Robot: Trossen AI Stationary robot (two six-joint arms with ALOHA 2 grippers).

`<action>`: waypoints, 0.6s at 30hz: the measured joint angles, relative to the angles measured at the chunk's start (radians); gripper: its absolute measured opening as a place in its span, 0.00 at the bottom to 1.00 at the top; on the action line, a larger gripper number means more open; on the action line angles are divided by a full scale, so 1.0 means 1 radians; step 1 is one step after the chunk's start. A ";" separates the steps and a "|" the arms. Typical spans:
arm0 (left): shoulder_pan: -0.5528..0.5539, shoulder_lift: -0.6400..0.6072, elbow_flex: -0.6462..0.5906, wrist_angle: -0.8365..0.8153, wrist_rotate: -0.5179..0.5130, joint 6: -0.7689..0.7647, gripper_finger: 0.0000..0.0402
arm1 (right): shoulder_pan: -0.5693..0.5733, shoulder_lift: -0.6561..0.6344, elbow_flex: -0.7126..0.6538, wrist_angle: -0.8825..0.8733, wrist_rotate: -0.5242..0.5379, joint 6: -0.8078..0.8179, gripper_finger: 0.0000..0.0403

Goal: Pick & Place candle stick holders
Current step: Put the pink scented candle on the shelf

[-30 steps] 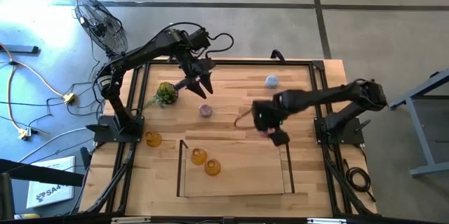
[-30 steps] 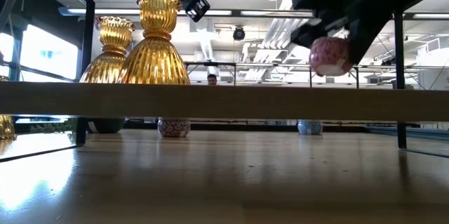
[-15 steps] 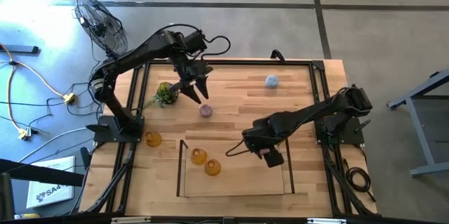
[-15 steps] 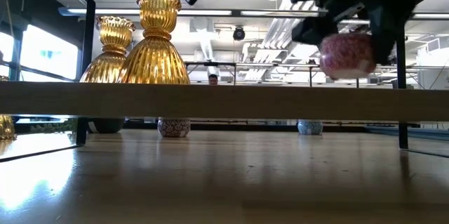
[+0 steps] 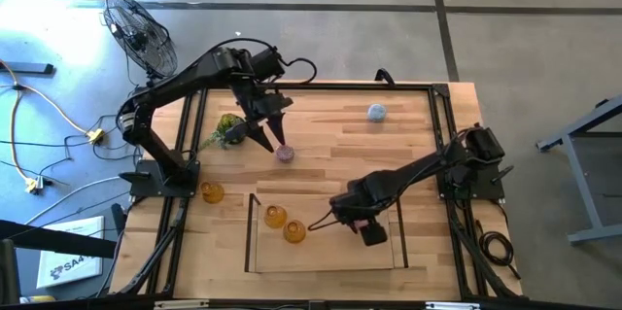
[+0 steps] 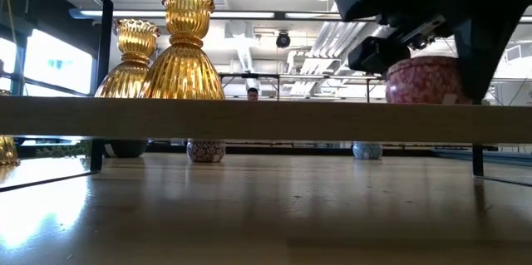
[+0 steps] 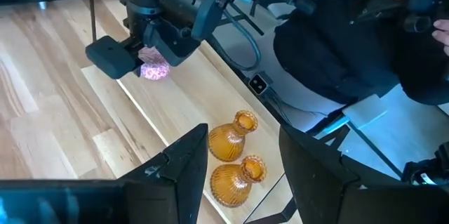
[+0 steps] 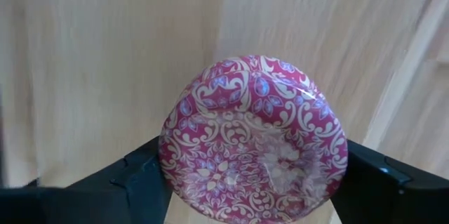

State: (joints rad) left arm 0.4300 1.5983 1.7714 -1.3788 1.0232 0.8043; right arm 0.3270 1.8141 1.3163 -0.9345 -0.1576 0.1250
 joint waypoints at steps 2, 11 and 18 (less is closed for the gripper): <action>0.000 0.000 0.000 0.000 0.002 0.000 0.43 | 0.010 0.000 0.000 0.000 0.020 -0.003 0.77; 0.000 0.000 0.000 -0.013 0.019 0.001 0.43 | 0.023 0.000 0.000 0.016 0.038 0.033 0.79; 0.000 0.000 -0.001 -0.026 0.022 0.004 0.43 | 0.023 0.000 0.000 0.020 0.054 0.054 0.79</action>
State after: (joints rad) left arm 0.4297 1.5986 1.7706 -1.4046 1.0454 0.8087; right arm 0.3500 1.8141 1.3163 -0.9148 -0.1040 0.1795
